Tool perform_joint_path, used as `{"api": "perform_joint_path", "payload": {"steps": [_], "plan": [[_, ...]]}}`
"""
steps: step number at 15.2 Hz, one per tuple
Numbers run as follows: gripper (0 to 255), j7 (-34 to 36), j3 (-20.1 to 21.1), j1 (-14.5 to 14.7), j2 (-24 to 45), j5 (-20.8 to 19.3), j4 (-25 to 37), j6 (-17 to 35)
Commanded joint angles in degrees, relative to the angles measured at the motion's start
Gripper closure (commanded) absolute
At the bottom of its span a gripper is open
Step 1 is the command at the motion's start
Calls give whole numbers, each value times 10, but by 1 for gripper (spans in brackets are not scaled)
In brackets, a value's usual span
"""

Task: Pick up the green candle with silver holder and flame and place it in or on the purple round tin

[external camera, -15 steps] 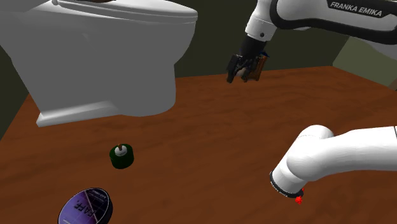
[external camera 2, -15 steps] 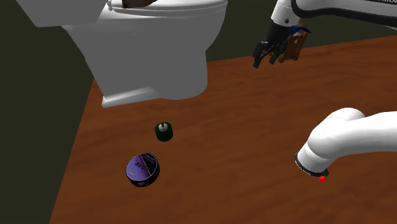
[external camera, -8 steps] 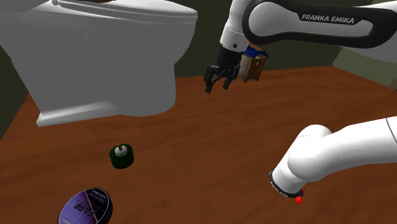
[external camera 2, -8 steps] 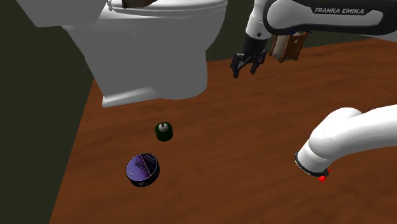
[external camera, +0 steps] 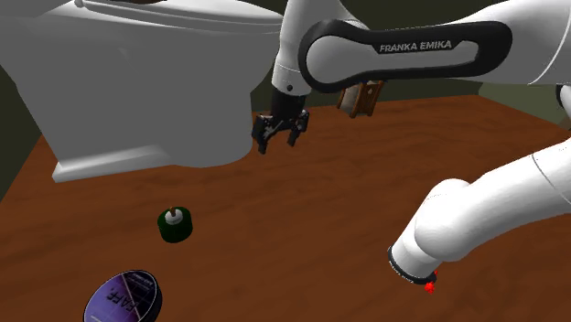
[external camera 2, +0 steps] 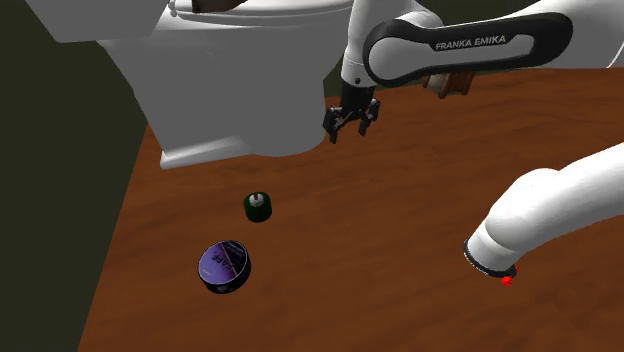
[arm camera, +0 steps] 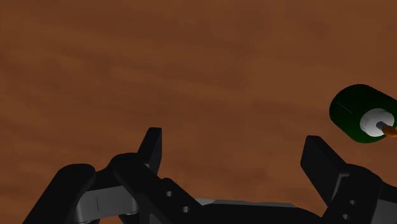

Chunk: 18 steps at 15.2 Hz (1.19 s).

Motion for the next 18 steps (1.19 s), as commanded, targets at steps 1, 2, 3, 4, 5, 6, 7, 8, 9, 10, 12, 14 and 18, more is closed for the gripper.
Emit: {"api": "perform_joint_path", "payload": {"steps": [1,2,3,4,5,6,7,8,9,10,12,14,18], "plan": [[0,27,22,-1,40,-5,19,19],[0,41,34,-1,59,-8,29,27],[0,55,45,-1,78,-13,39,35],[0,70,56,0,98,-19,49,42],[0,86,66,0,119,-26,61,49],[0,102,76,0,140,-34,73,55],[0,118,86,1,162,-43,86,61],[0,135,96,2,185,-54,100,66],[0,152,104,4,208,-66,114,71],[0,169,112,7,232,-79,129,75],[0,205,125,15,280,-107,162,80],[0,239,133,28,331,-137,198,81],[0,301,133,67,432,-196,282,74]]}}
